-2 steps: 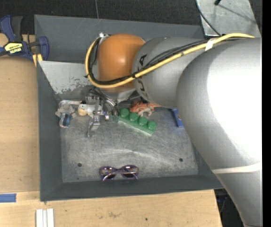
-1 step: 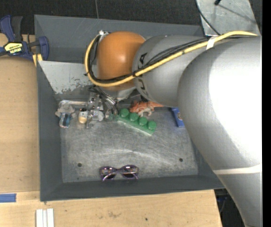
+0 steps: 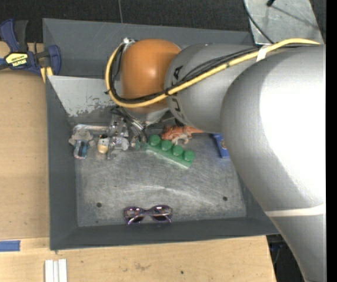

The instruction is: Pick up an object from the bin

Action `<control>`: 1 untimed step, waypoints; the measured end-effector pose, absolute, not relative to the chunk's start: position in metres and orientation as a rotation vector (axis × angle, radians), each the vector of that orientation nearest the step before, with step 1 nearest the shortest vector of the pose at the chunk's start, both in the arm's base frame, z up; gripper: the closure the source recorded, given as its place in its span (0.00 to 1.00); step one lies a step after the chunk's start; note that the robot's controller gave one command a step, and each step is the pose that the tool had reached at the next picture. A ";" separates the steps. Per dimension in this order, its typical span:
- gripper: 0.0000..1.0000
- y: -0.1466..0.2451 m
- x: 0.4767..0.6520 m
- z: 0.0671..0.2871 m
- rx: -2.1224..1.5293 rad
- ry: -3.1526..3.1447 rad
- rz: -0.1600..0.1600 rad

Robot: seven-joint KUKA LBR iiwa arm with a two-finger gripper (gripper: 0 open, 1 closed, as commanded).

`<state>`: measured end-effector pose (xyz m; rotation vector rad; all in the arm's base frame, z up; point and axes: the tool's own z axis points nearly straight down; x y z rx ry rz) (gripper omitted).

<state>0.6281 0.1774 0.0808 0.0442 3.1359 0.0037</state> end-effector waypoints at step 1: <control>1.00 0.177 0.627 0.084 0.045 3.140 0.002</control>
Offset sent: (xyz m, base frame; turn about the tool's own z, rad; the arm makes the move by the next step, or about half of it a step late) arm -0.0001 -0.0002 0.0158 0.0000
